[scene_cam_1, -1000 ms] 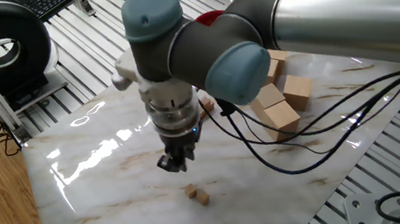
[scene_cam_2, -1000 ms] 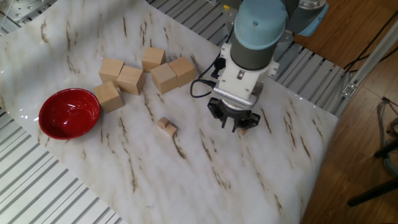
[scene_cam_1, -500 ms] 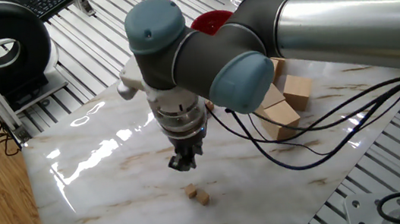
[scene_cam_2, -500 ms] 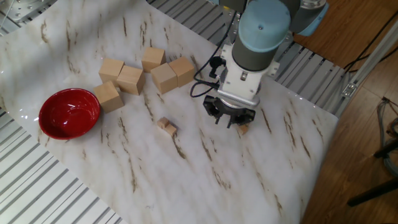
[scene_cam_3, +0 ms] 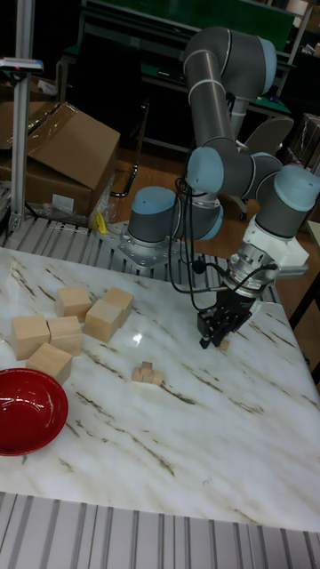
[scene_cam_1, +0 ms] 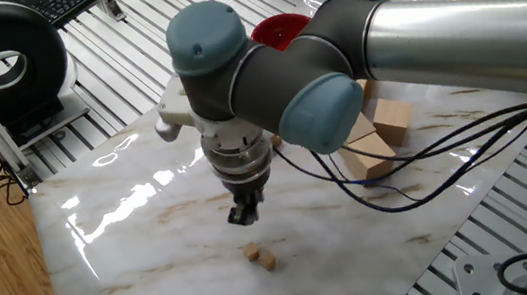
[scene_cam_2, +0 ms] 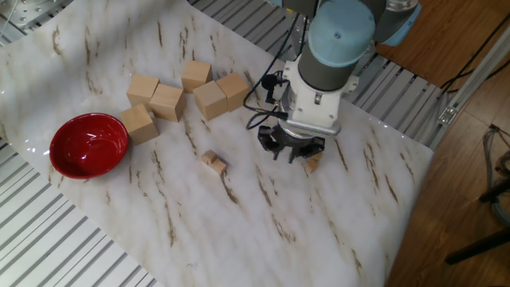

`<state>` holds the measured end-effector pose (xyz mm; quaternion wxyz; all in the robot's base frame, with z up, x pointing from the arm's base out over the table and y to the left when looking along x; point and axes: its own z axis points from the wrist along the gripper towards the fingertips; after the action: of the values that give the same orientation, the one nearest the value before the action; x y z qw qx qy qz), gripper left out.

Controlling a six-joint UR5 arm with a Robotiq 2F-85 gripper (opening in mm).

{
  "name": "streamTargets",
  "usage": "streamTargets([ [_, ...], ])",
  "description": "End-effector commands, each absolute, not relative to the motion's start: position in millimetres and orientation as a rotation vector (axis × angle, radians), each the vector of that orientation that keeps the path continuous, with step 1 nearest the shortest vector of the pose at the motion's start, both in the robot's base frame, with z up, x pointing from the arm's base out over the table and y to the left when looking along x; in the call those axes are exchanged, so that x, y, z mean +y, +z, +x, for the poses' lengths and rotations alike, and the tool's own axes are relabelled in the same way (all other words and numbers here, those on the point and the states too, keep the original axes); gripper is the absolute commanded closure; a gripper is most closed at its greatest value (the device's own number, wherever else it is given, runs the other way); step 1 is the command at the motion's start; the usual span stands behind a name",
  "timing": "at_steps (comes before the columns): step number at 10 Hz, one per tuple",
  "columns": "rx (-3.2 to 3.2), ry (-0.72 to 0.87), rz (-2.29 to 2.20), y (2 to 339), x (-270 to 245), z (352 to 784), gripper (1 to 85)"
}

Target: Stack the blocks into a pyramid shape

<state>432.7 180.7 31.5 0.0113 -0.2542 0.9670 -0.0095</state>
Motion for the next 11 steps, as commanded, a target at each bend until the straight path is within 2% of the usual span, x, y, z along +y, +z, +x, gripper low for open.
streamTargets([
  [1, 2.978, 0.135, -0.764, 34.2, 209.3, 436.7, 51.0],
  [6, 3.081, 0.221, -0.341, 42.4, 224.9, 429.3, 51.0],
  [9, 3.087, 0.152, -0.354, 37.3, 217.5, 429.0, 51.0],
  [11, 3.099, 0.199, -0.272, 34.7, 225.4, 427.3, 51.3],
])
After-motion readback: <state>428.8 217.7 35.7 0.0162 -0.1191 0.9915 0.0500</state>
